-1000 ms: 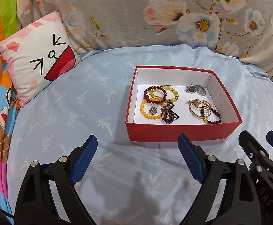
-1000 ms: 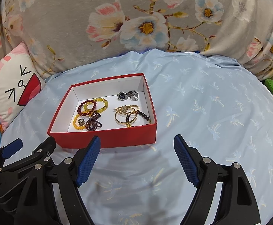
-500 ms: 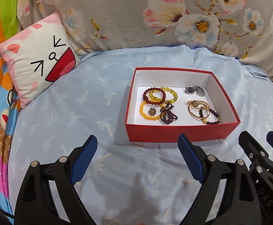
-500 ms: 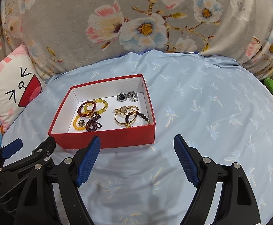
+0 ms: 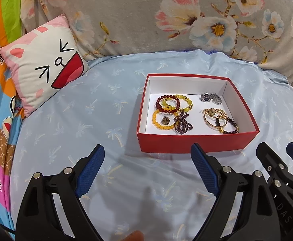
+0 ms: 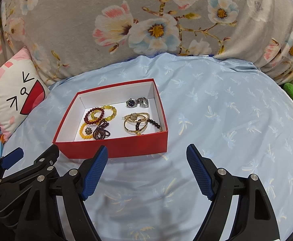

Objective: Organize jewelry

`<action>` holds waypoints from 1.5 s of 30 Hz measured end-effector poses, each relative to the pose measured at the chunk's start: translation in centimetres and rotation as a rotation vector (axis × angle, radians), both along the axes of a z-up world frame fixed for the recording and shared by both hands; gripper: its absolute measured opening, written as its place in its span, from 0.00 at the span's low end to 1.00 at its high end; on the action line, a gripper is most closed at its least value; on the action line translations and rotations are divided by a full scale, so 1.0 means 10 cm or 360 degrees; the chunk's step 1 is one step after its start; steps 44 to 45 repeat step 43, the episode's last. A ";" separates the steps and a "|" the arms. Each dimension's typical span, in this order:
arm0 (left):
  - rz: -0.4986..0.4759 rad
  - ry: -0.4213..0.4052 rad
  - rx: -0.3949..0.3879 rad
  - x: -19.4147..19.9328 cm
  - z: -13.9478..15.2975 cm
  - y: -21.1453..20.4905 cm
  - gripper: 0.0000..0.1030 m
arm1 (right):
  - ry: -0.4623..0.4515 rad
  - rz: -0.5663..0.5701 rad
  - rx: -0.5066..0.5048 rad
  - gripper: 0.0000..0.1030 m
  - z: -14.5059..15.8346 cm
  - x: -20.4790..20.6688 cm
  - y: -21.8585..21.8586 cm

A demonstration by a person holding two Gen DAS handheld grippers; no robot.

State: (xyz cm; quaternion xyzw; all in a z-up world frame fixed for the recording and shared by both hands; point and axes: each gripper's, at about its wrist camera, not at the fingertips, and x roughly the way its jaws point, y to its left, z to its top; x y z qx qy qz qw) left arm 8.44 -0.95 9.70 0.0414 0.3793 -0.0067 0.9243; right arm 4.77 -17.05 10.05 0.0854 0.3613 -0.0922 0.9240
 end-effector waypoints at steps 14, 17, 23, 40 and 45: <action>-0.0002 -0.0014 0.0006 -0.02 -0.01 -0.02 0.81 | 0.0000 -0.0001 0.0013 0.75 0.01 -0.02 -0.02; -0.0004 -0.0020 0.0005 -0.02 -0.01 -0.02 0.80 | 0.0000 -0.0002 0.0011 0.75 0.01 -0.02 -0.01; 0.0001 -0.0039 0.0018 -0.05 0.00 -0.03 0.81 | 0.0000 0.0000 0.0011 0.75 0.00 -0.02 -0.02; 0.0009 0.0026 -0.0019 0.00 -0.09 -0.02 0.81 | 0.0006 -0.0001 0.0012 0.75 -0.06 -0.05 -0.03; 0.0015 0.0019 -0.0029 -0.02 -0.10 -0.01 0.81 | 0.0006 -0.0002 0.0018 0.75 -0.06 -0.05 -0.03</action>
